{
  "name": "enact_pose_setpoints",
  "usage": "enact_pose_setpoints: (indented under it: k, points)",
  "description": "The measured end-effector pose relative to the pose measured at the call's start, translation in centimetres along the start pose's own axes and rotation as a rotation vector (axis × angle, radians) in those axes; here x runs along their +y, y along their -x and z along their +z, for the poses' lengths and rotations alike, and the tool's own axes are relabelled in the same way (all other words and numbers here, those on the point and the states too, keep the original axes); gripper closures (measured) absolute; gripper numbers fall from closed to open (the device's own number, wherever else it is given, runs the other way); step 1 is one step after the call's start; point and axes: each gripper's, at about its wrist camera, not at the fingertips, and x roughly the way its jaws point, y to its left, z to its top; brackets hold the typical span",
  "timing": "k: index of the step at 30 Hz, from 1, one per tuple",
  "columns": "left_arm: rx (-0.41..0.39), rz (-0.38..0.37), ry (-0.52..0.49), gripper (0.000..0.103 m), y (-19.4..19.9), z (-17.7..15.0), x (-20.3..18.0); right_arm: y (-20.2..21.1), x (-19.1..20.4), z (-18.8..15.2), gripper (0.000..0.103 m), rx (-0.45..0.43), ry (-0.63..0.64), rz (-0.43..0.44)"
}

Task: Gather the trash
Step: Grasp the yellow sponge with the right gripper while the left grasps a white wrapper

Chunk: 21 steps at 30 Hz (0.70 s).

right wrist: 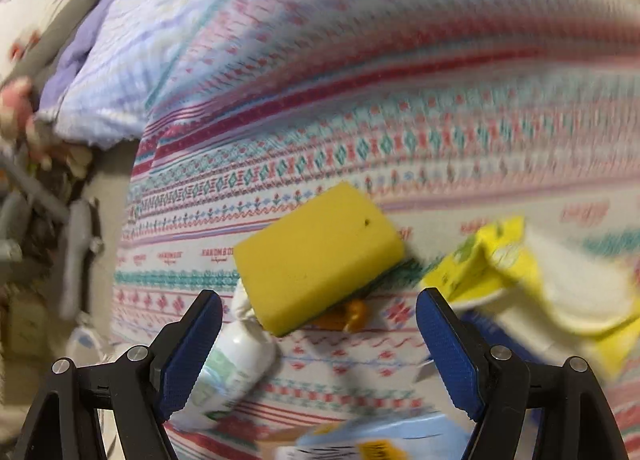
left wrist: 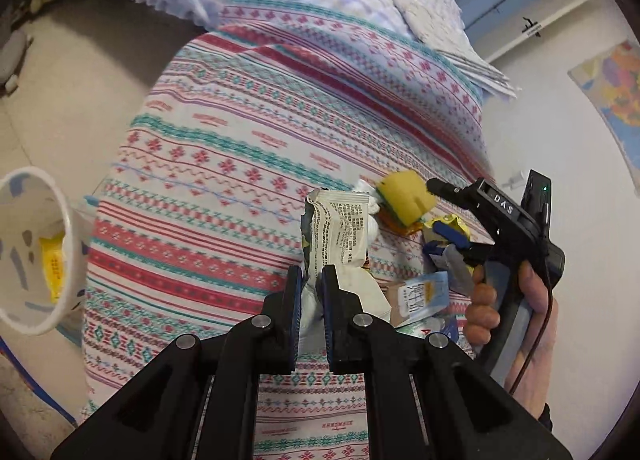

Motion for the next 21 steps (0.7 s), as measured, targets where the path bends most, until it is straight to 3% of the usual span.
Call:
enact_pose_setpoints:
  k: [2,5,10,16,21]
  points:
    - [-0.009,0.007,0.004,0.093,0.4,0.1,0.5,-0.9,-0.8,0.4,0.019,0.018,-0.093,0.043]
    - [-0.012,0.012,0.017,0.093,0.4,0.3,1.1,-1.4,-1.1,1.2,0.019,-0.009,-0.135,0.03]
    - [-0.024,0.018,0.028,0.093,1.0,0.6,2.0,-2.1,0.2,2.1,0.019,-0.021,-0.098,-0.029]
    - [-0.034,0.024,0.038,0.093,1.6,0.5,2.9,-4.4,3.2,1.0,0.019,0.052,0.033,-0.151]
    - [-0.047,0.028,0.055,0.093,2.5,0.8,4.3,-5.1,2.2,0.8,0.042,0.028,0.005,-0.148]
